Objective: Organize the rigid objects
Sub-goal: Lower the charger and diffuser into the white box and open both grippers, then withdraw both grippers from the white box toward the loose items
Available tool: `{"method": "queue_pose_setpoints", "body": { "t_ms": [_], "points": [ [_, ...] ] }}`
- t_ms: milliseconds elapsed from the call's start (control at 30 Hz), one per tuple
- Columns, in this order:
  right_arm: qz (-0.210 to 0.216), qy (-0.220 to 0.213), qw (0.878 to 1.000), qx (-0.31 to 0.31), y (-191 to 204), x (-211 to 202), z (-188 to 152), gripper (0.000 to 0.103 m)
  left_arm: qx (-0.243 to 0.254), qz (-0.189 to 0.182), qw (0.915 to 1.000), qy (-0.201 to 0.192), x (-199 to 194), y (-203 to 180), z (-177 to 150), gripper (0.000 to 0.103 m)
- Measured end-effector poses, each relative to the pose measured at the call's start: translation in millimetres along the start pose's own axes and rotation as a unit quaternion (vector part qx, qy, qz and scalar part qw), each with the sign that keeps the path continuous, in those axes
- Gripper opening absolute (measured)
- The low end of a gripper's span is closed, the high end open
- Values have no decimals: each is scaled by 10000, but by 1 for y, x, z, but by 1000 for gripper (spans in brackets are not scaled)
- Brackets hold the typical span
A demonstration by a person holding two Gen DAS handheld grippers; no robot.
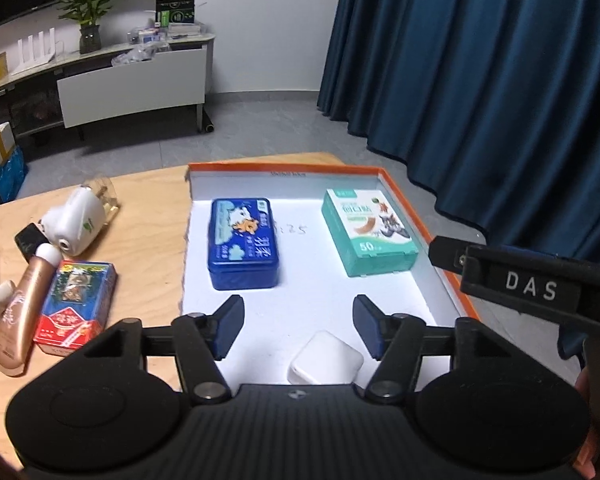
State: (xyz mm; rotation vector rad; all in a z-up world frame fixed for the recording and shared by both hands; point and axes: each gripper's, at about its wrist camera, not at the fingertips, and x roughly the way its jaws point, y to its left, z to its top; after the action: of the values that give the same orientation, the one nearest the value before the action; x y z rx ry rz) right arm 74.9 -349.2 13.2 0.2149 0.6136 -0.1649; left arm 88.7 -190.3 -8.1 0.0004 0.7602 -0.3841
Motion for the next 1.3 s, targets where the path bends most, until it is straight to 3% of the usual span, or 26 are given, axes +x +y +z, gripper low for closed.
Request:
{"method": "queue_pose_setpoints", "body": {
  "t_ms": [233,633,1033,1167,1300],
  "points": [
    [127,44,9998,-148,18,-2,-3,82,-134,241,9996,-78,-13,23,3,63],
    [768,387,9946,-573,87,8,-20,82,-601,851,9945,-106,-36,94,-8,63],
    [1275,672,9831,-1124,155,16,-39,82,-1167,1710,9782,-153,-59,190,-24,69],
    [1328,703,9803,-1279,166,17,-43,82,-987,1931,9759,-226,-61,225,-18,74],
    [1319,694,9814,-1206,167,17,-42,82,-540,1861,9810,-132,-45,259,-9,77]
  ]
}}
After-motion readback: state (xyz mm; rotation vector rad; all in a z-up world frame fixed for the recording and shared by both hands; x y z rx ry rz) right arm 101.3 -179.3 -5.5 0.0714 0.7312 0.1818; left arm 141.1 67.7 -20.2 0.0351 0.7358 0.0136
